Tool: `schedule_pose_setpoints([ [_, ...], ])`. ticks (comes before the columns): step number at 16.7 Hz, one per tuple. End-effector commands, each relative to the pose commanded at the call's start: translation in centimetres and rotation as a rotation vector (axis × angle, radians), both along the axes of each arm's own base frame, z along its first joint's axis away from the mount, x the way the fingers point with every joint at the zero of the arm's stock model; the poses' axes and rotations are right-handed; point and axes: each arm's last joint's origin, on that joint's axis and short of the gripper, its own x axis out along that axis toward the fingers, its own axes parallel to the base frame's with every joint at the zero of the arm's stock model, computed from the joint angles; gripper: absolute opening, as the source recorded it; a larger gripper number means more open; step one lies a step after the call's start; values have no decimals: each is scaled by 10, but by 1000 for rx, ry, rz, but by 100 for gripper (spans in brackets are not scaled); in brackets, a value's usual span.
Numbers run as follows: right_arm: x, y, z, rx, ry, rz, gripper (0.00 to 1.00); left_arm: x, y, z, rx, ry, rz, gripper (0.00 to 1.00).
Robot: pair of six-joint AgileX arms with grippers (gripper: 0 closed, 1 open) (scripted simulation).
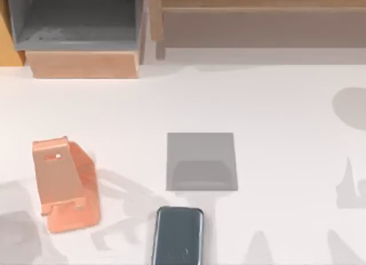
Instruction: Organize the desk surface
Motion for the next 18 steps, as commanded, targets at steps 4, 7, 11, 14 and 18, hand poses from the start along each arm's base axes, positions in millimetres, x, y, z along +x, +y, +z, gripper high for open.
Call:
schedule_pose_setpoints([
  [4,0,0,0,0,0,0,100,4,3,-38,6,-10,1,100],
  [7,0,0,0,0,0,0,100,2,2,-67,7,-12,1,100],
  [11,0,0,0,0,0,0,100,-1,1,-80,2,-4,1,100],
  [14,0,0,0,0,0,0,100,-1,1,-80,2,-4,1,92],
  [18,0,0,0,0,0,0,100,-1,1,-80,2,-4,1,62],
])
